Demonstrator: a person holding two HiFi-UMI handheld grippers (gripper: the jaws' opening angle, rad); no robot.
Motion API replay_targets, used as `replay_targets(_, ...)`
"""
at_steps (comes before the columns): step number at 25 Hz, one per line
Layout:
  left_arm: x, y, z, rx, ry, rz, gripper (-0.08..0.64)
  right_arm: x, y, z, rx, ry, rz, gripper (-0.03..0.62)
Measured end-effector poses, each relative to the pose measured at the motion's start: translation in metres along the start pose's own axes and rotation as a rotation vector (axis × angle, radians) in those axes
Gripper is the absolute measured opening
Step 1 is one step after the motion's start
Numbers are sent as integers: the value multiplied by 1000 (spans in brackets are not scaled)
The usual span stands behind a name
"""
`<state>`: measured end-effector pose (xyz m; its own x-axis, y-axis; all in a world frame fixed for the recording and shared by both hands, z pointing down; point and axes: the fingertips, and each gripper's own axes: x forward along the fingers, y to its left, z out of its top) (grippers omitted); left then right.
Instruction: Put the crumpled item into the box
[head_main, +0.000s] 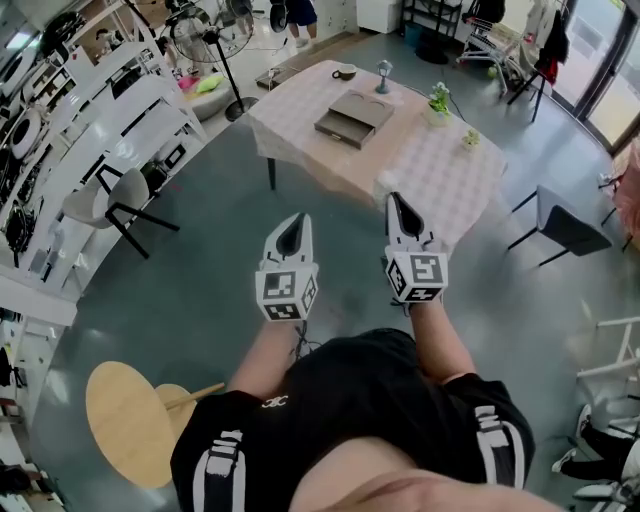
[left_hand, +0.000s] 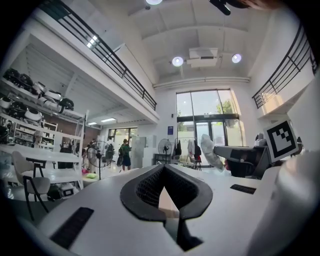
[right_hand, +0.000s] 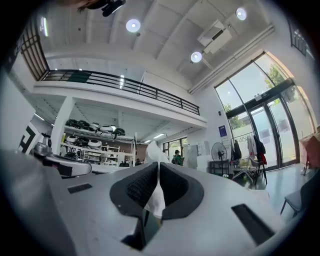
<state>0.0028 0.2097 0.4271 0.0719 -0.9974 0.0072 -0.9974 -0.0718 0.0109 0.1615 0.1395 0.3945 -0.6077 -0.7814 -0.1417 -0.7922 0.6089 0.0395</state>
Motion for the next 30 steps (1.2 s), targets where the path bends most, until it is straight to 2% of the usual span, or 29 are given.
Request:
replay_targets(6,4,25,-2,0,-6,-16,-9,16,14,-6,-2,7,-20,17)
replay_targets(15,36,67,-12,3,4,7,-9,71,17,-20,9,-7,-17,17)
replay_targets(21,95,91,-22,11,22,3,-9,136,0,-42,8,11,4,17)
replay_targets(30,231,138,-13,16,19,3,-9,266,-59,-62,21,17,-8,17)
